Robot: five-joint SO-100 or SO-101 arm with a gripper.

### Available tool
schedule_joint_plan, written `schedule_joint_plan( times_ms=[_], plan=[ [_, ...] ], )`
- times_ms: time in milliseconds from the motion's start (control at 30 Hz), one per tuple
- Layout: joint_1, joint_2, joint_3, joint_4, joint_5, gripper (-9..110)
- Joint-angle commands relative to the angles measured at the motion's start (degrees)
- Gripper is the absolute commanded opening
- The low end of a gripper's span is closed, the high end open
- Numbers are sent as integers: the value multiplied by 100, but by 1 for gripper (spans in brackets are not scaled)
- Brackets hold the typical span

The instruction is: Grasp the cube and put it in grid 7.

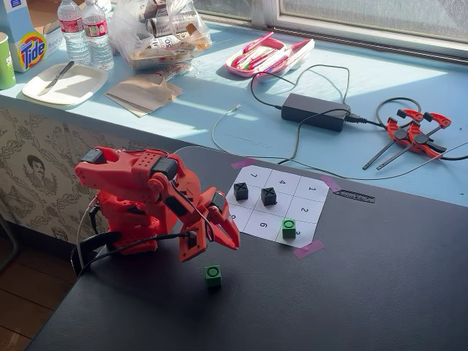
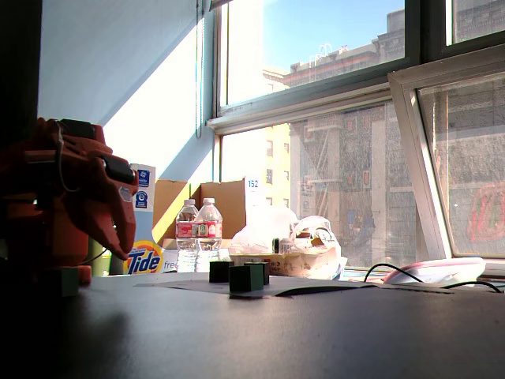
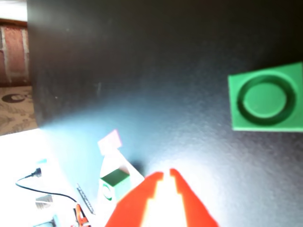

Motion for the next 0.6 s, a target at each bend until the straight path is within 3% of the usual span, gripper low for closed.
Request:
schedule_joint_plan(
  times_ms=[0, 367, 567],
  plan=[
    [88, -211, -105, 53, -149, 0],
    [510, -2065, -4474, 2118, -1090, 1],
    [1107, -3604, -6126, 3480, -2417, 13]
  ],
)
